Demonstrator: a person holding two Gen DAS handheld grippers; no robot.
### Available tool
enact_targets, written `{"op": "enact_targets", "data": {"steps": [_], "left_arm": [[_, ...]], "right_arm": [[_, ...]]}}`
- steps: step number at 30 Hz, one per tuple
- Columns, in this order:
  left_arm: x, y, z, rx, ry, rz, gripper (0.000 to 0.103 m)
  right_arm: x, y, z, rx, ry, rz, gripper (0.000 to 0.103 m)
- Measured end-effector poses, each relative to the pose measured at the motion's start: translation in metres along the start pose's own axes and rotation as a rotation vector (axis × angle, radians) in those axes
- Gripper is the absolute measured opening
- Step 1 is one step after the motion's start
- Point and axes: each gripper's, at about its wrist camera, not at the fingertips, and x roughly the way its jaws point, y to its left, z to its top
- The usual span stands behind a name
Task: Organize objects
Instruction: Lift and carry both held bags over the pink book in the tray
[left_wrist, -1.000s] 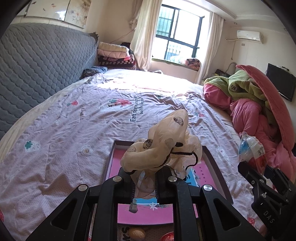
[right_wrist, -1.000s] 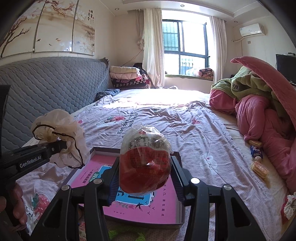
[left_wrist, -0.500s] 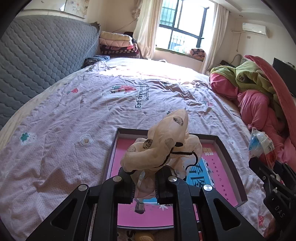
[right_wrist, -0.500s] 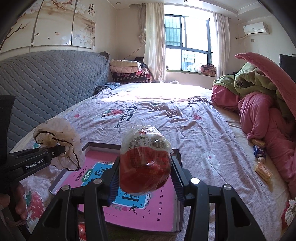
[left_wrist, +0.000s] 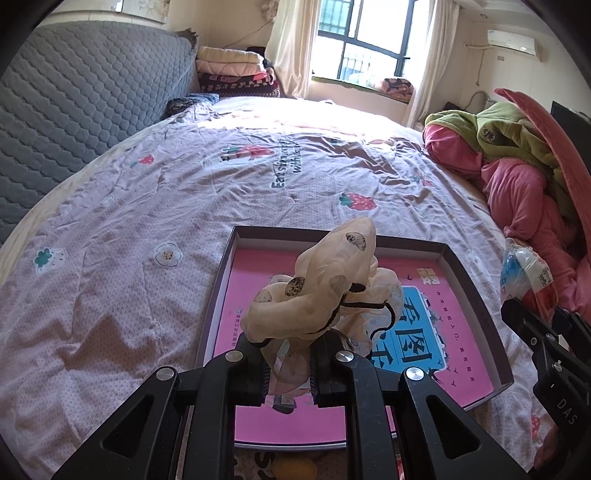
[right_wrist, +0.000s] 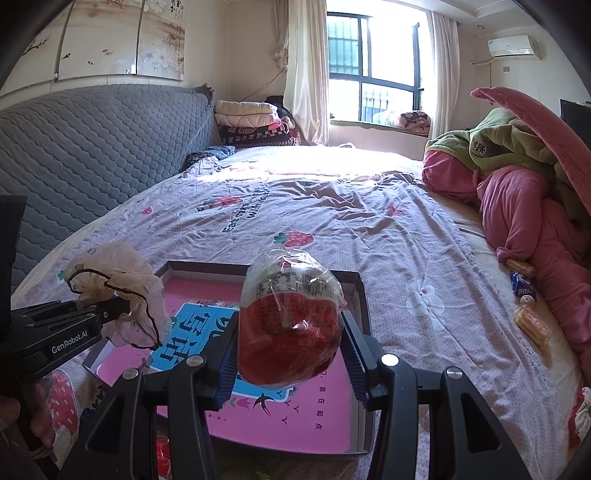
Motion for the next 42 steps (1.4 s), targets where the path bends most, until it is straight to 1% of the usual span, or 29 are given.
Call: {"op": "enact_targets", "data": {"steps": [10, 12, 20, 32, 35, 42], "left_arm": [[0.016, 0.000, -0.006, 0.011, 0.043, 0.008, 0.016], [0.021, 0.002, -0.007, 0.006, 0.056, 0.008, 0.017], [0.032, 0.006, -0.011, -0.001, 0.091, 0.012, 0.017], [0.036, 0.006, -0.014, 0.011, 0.108, 0.019, 0.017], [0.036, 0.004, -0.015, 0.030, 0.105, 0.046, 0.017], [0.043, 0.007, -0.017, 0.021, 0.127, 0.038, 0.017]], "right_arm": [[0.016, -0.007, -0.006, 0.002, 0.043, -0.013, 0.050], [0.020, -0.007, -0.009, -0.002, 0.058, -0.006, 0.050], [0.039, -0.006, -0.021, -0.016, 0.113, -0.024, 0.050], [0.050, -0.008, -0.027, -0.018, 0.147, -0.051, 0.050], [0.052, -0.008, -0.028, -0.020, 0.155, -0.055, 0.050], [0.060, -0.012, -0.032, -0.014, 0.189, -0.089, 0.050]]}}
